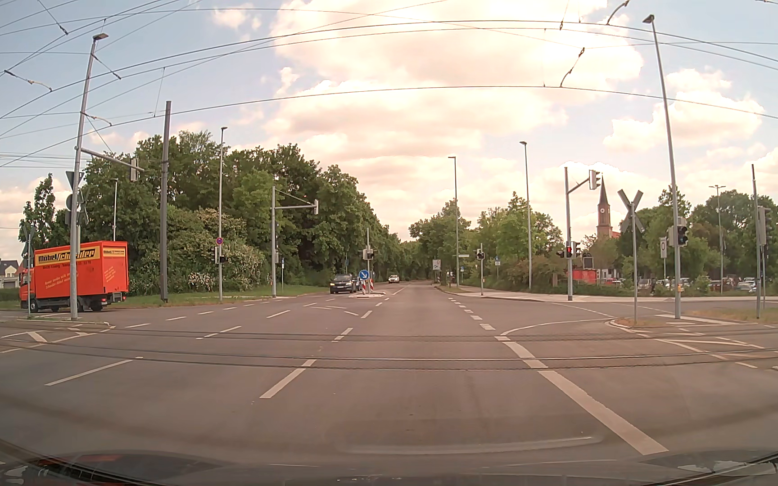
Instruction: Follow the waypoints while adhering to traffic rules and regulations
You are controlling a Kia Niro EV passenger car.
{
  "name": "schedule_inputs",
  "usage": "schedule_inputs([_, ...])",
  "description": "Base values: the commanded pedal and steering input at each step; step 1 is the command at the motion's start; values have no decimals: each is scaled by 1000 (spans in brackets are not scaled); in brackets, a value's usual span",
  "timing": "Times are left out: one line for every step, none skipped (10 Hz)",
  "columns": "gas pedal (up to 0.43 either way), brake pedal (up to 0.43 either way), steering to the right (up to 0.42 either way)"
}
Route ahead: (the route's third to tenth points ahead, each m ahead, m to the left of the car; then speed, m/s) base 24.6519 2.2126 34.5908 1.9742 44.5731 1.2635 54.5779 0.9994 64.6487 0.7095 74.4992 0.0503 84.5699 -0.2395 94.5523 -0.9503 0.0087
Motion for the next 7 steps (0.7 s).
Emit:
schedule_inputs([0, 256, -8])
schedule_inputs([0, 256, -8])
schedule_inputs([0, 256, -8])
schedule_inputs([0, 256, -8])
schedule_inputs([0, 256, -7])
schedule_inputs([0, 256, -8])
schedule_inputs([0, 256, -8])
